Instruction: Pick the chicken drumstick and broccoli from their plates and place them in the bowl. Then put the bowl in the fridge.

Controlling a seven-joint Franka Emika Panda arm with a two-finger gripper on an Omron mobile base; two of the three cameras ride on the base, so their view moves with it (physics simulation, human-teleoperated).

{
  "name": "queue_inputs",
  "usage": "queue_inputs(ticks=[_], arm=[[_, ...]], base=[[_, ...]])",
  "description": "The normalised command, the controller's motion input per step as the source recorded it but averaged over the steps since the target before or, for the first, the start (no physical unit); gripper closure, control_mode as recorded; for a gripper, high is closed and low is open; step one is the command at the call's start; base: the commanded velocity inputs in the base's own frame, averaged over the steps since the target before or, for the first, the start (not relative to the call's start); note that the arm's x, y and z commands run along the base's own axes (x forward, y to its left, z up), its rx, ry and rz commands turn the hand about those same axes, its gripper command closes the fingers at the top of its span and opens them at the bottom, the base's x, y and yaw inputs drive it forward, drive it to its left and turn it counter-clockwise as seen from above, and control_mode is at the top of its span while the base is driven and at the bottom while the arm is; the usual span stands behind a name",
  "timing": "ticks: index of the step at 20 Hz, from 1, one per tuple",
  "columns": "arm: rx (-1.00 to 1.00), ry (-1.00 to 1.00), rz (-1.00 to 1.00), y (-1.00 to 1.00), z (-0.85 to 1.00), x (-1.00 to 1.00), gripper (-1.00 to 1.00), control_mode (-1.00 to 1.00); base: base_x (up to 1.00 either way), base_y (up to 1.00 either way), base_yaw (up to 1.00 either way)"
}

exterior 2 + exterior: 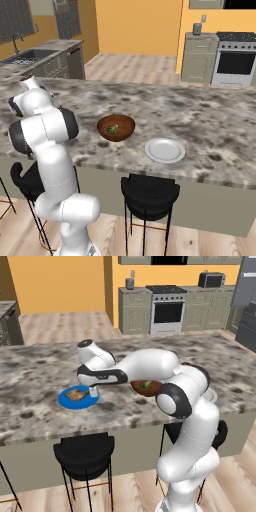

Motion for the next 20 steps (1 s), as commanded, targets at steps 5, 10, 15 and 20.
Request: queue_inputs(ticks=[5, 10, 15, 20], arm=[[-0.01, -0.02, 0.0, 0.1, -0.18, 0.16, -1.0, -1.0], [0.0, 0.01, 0.0, 0.0, -0.22, 0.21, -1.0, -1.0], [0.0, 0.02, 0.04, 0.0, -0.21, 0.2, -1.0, -1.0], [0.0, 0.05, 0.01, 0.05, -0.15, 0.26, -1.0, -1.0]], base=[[0.0, 0.0, 0.0], [0.0, 0.0, 0.0], [0.0, 0.0, 0.0], [0.0, 0.0, 0.0]])
